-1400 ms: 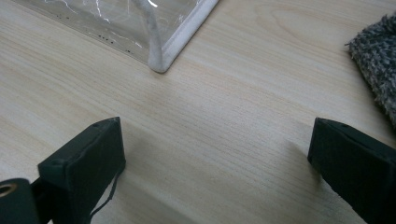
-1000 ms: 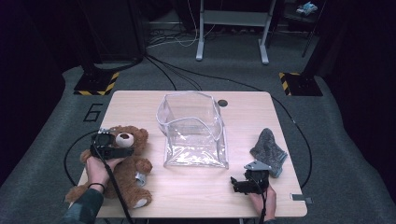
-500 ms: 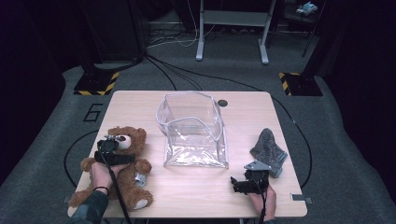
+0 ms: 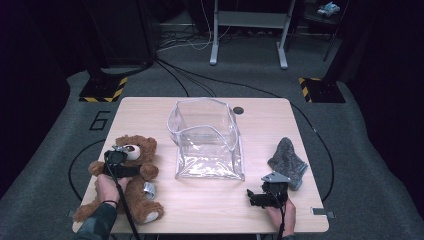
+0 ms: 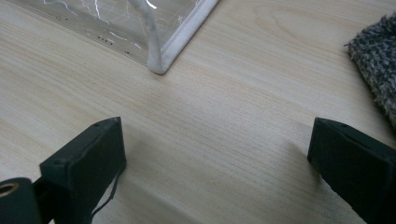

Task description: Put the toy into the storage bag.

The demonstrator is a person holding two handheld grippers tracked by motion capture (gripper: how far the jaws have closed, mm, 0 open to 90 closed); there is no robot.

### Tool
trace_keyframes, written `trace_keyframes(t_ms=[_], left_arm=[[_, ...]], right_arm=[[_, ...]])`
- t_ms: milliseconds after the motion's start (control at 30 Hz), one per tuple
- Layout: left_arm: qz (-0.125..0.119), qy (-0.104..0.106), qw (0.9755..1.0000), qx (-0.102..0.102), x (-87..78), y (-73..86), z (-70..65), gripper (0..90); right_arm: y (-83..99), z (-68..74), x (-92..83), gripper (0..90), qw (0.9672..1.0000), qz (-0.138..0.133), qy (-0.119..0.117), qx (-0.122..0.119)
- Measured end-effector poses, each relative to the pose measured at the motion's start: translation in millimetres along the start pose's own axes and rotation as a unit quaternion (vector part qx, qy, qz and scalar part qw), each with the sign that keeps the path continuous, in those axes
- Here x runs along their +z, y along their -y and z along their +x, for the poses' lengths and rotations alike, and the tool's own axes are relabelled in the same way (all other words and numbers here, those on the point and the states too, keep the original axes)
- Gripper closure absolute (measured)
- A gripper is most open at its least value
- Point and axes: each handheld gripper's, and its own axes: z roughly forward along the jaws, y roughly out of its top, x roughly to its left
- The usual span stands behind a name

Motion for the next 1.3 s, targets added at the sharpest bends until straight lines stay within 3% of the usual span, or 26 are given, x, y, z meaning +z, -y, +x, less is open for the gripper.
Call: trace_keyframes(t_ms=[200,300,400,633,967,1167,1300], left_arm=[[-0.001,0.006,0.9999,0.010,-6.2,-3.1,0.8,41.9],[-0.017,0.010,0.9997,0.016,-14.1,-2.8,1.2,43.0],[-0.048,0.015,0.9986,0.016,-22.9,-2.0,3.0,43.9],[-0.078,0.026,0.9966,0.005,-33.7,-2.1,7.9,43.9],[-0.125,0.025,0.9918,-0.009,-50.1,-10.4,12.2,43.6],[-0.150,0.025,0.9879,-0.031,-55.1,-11.6,15.8,43.8],[-0.161,0.025,0.9863,-0.029,-59.0,-15.1,16.0,44.0]], right_arm=[[-0.3,0.9,0.1,4.0,0.9999,-0.001,0.006,0.011],[-0.2,1.0,0.1,4.6,0.9999,-0.002,0.007,0.012],[-0.3,0.7,0.0,4.8,0.9999,-0.002,0.008,0.012],[-0.2,0.6,0.0,5.4,0.9999,-0.003,0.010,0.013],[-0.4,0.4,-0.1,6.3,0.9998,-0.004,0.011,0.017],[-0.3,0.2,-0.2,6.4,0.9998,-0.004,0.010,0.016],[-0.3,0.1,-0.4,6.5,0.9998,-0.004,0.008,0.016]])
